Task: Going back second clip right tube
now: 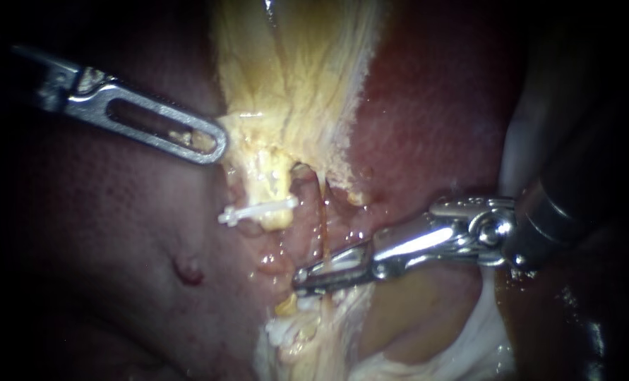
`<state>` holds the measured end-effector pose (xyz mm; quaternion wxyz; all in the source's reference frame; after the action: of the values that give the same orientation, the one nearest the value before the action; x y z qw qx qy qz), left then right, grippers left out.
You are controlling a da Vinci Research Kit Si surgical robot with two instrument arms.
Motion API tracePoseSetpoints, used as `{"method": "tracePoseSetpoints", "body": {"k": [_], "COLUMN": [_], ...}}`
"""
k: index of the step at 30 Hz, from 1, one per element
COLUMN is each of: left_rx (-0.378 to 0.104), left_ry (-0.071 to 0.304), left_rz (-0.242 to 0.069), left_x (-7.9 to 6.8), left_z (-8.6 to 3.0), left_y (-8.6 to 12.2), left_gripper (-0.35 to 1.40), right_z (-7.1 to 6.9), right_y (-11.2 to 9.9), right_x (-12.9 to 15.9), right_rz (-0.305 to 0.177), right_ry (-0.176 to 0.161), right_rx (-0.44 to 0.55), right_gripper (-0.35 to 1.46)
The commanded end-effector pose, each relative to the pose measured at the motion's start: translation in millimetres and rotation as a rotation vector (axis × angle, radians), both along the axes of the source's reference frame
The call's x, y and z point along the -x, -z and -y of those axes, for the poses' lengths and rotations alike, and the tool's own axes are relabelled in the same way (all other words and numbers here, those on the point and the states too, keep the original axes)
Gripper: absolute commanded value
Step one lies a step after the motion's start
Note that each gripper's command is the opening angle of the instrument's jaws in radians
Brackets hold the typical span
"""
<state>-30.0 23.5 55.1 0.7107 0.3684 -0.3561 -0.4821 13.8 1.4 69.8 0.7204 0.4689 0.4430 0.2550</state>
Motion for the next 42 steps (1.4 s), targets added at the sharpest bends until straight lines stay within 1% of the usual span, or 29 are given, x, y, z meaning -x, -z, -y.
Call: {"method": "tracePoseSetpoints", "body": {"k": [1,4,6,7,8,9,11,13,14,17,22,25,33,36,40,42], "left_rx": [0.000,0.000,0.000,0.000,0.000,0.000,0.001,0.001,0.001,0.002,0.002,0.002,0.002,0.002,0.002,0.002], "left_ry": [0.000,0.000,0.000,0.000,0.000,0.000,0.000,0.000,0.000,0.000,0.000,0.000,0.000,0.000,0.000,0.000], "left_rz": [0.000,0.000,0.000,0.000,0.000,0.000,0.000,-0.001,-0.001,-0.001,-0.001,-0.001,-0.001,-0.001,-0.001,-0.001], "left_x": [0.0,0.0,0.0,0.0,0.0,0.0,0.0,0.0,0.0,0.0,0.0,0.0,0.0,0.0,-0.1,-0.1], "left_z": [0.0,0.0,0.0,0.0,0.0,0.0,0.1,0.1,0.2,0.2,0.2,0.2,0.3,0.3,0.3,0.3], "left_y": [0.0,0.0,0.0,0.0,0.0,0.0,-0.1,-0.1,-0.1,-0.2,-0.2,-0.2,-0.2,-0.2,-0.2,-0.2], "left_gripper": [-0.35,-0.35,-0.35,-0.35,-0.35,-0.35,-0.35,-0.35,-0.35,-0.35,-0.35,-0.35,-0.35,-0.35,-0.35,-0.35], "right_z": [0.0,-0.1,-0.2,-0.2,-0.2,-0.2,-0.2,-0.2,-0.2,-0.2,-0.3,-0.4,-0.8,-1.2,-1.7,-2.1], "right_y": [0.0,0.1,0.2,0.2,0.2,0.3,0.3,0.3,0.3,0.3,0.0,-0.2,-0.1,0.3,1.4,2.3], "right_x": [0.1,0.1,0.2,0.3,0.4,0.4,0.5,0.4,0.4,0.4,0.3,0.4,2.7,3.8,5.7,6.7], "right_rz": [0.000,0.003,0.002,0.004,0.004,-0.002,-0.015,-0.020,-0.024,-0.038,-0.071,-0.068,-0.072,-0.083,-0.129,-0.141], "right_ry": [0.000,-0.001,-0.012,-0.023,-0.036,-0.040,-0.053,-0.076,-0.075,-0.077,-0.074,-0.098,-0.115,-0.106,-0.068,-0.059], "right_rx": [-0.001,0.001,0.002,0.005,0.008,0.012,0.041,0.096,0.106,0.162,0.280,0.357,0.543,0.578,0.590,0.599], "right_gripper": [-0.35,-0.35,-0.35,-0.35,-0.16,0.01,0.25,0.40,0.42,0.47,0.48,0.49,0.50,0.50,0.50,0.50]}}
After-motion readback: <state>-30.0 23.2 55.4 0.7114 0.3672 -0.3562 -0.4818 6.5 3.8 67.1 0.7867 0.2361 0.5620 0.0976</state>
